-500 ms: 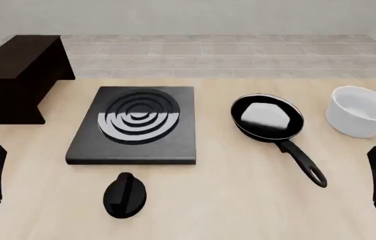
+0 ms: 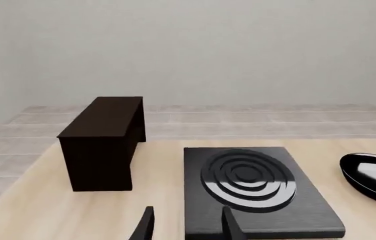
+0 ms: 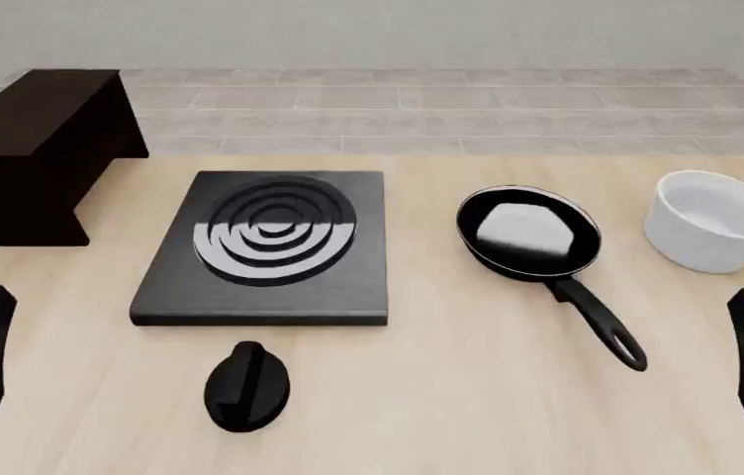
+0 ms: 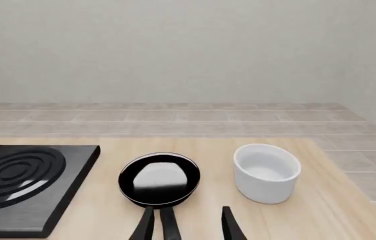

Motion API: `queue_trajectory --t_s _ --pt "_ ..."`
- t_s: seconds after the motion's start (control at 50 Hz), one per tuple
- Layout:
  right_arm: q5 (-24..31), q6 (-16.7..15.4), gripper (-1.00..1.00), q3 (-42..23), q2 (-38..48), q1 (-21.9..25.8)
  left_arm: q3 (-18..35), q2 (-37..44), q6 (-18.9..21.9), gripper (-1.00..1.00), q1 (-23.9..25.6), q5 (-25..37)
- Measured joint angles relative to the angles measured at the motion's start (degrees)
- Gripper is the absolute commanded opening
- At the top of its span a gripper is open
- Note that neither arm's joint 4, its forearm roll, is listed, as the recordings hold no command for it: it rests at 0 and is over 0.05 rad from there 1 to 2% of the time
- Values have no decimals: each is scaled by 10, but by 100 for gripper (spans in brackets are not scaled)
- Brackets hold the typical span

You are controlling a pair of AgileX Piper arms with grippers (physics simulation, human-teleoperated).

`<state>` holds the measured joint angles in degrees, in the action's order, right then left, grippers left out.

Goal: Put the frying pan on top of the cabinet.

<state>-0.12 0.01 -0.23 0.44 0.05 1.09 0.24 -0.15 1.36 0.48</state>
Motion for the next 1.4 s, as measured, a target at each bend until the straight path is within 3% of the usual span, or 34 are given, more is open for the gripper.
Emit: queue_trajectory --t_s 0.14,0.3,0.88,1.16,1.4 --pt "0 1 100 0 0 0 31 31 -15 100 22 -11" --pt "0 2 100 0 0 -1 89 114 -52 100 85 -47" --pt "0 -5 100 0 -1 2 224 487 -276 100 306 -264" --pt "0 -4 100 0 -1 2 276 642 -359 100 366 -327" --pt "0 -5 100 0 -1 2 337 762 -405 100 390 -329"
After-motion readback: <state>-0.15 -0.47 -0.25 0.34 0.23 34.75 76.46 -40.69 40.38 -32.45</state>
